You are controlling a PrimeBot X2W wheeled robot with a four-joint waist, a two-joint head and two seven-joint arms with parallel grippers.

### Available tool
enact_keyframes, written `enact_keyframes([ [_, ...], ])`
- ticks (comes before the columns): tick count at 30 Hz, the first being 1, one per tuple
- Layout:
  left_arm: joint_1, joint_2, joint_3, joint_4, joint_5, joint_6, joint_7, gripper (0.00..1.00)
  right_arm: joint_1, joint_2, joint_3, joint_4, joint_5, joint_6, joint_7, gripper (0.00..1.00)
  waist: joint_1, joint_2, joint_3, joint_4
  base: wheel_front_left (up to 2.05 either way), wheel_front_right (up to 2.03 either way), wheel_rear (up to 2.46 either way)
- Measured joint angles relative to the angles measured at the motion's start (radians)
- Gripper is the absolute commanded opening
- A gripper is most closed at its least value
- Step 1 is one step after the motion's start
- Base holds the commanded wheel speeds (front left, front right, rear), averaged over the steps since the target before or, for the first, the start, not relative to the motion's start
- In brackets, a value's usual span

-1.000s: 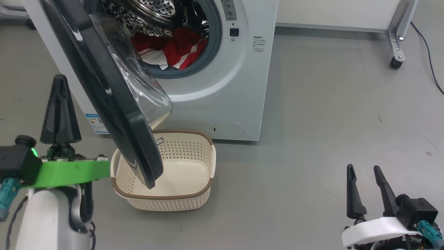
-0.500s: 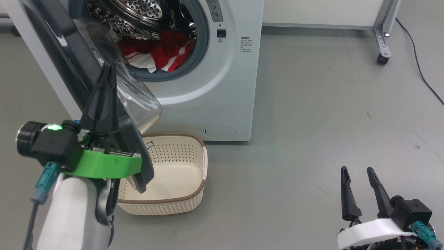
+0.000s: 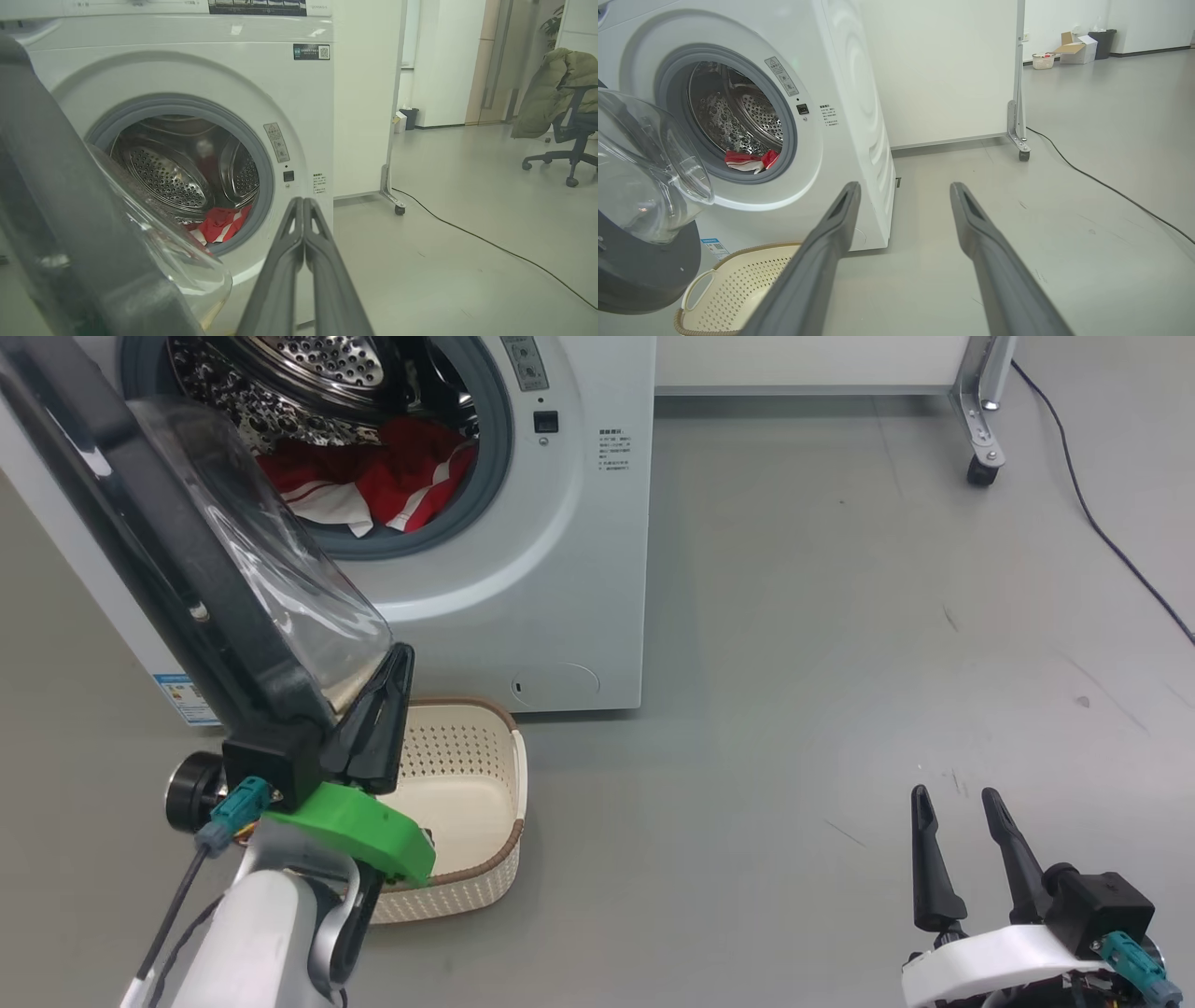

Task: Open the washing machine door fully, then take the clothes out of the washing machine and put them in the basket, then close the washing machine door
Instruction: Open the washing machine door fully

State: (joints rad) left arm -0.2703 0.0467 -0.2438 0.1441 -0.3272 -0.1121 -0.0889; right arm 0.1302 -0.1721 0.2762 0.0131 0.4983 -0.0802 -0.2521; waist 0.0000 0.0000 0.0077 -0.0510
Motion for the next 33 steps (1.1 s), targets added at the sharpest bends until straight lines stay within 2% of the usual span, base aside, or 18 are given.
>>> enact_keyframes([
  [8,0.028,-0.001,0.005,0.102,-0.034,0.003,0.047,0.0,-0.002,0.003,-0.007,0.005,-0.008,0.007,0.0,1.0,0.0,0.0,0.012,-0.029,0.0,0.0,0.0],
  [13,0.027,-0.004,0.028,0.147,-0.07,0.029,0.062,0.0,-0.003,0.006,-0.011,0.008,-0.008,0.008,0.0,1.0,0.0,0.0,0.014,-0.035,0.0,0.0,0.0],
  [20,0.025,-0.005,0.056,0.205,-0.077,0.055,0.061,0.0,-0.003,0.007,-0.012,0.012,-0.015,0.009,0.0,1.0,0.0,0.0,0.017,-0.041,0.0,0.0,0.0],
  [33,0.005,-0.007,0.073,0.253,-0.086,0.064,0.042,0.0,-0.003,0.016,-0.012,0.019,-0.017,0.017,0.0,1.0,0.0,0.0,0.019,-0.042,0.0,0.0,0.0],
])
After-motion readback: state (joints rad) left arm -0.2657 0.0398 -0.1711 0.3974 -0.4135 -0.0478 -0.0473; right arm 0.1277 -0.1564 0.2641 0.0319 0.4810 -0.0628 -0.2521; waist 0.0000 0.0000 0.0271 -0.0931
